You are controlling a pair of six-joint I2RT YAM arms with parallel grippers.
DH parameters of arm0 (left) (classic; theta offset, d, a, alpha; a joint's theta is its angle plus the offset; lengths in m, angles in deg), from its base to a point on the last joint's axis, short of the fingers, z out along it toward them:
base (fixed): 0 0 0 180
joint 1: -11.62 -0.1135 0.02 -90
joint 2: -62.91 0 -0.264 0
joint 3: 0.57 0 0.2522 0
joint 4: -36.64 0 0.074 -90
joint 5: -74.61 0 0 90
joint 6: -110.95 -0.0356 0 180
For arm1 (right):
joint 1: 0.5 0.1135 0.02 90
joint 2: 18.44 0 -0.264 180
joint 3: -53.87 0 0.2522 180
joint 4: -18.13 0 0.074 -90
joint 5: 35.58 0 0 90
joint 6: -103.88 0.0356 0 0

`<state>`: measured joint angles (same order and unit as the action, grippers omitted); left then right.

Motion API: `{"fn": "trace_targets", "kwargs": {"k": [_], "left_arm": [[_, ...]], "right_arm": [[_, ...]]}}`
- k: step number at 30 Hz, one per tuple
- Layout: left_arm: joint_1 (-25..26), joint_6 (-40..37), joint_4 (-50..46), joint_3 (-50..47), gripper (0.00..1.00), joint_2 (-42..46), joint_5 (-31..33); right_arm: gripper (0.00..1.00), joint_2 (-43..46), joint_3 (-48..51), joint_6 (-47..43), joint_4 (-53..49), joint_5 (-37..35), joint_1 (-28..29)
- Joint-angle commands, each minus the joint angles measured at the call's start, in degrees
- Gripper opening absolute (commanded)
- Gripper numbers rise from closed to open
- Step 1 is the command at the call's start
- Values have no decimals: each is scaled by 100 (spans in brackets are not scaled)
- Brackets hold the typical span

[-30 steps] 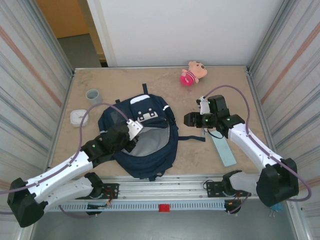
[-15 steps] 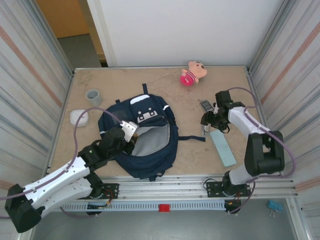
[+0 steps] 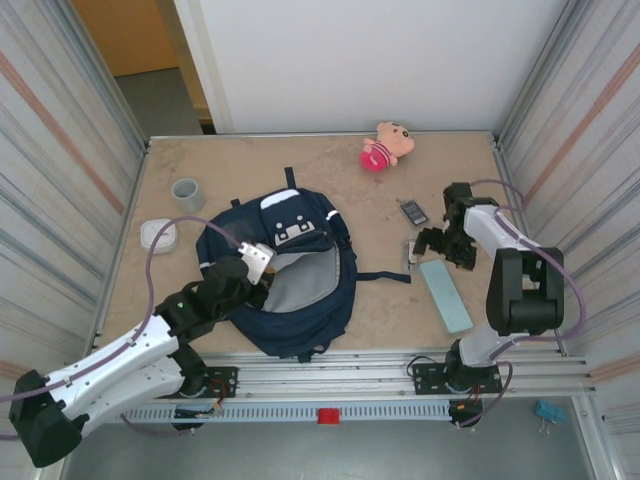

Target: Pack books, pencil case, and school supplies into a backpack

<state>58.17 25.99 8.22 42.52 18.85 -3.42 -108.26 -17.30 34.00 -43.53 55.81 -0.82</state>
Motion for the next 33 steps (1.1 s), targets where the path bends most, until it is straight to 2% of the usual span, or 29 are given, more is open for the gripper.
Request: {"fn": "trace_targets", "kwargs": {"k": [1,3,6,10,17,18,21,23,29,33], "left_arm": [[-40,254,218,-67,0,89,-28],[-43,228,203,-59,0,148,-20],[-39,191,191,-80,0,266,37],[-49,163,215,-172,0,427,113],[-49,177,260,-278,0,565,104],[-50,174,285,-278,0,575,108],[-49,156,321,-269,0,571,79],[-54,147,344,-254,0,560,74],[-54,181,385,-226,0,490,21],[-54,179,388,-175,0,425,-1]], "right_arm": [[99,382,347,22,-259,244,-294],[99,479,432,-8,-201,486,-356],[99,491,512,101,-225,479,-285],[99,398,705,136,-344,1114,-262],[99,946,748,413,-725,1791,375],[99,1006,689,445,-801,1664,441],[99,1059,437,493,-1087,516,687],[99,855,415,485,-1182,118,782],[100,352,636,550,-738,452,1046],[95,88,661,598,-573,484,1130]]}}
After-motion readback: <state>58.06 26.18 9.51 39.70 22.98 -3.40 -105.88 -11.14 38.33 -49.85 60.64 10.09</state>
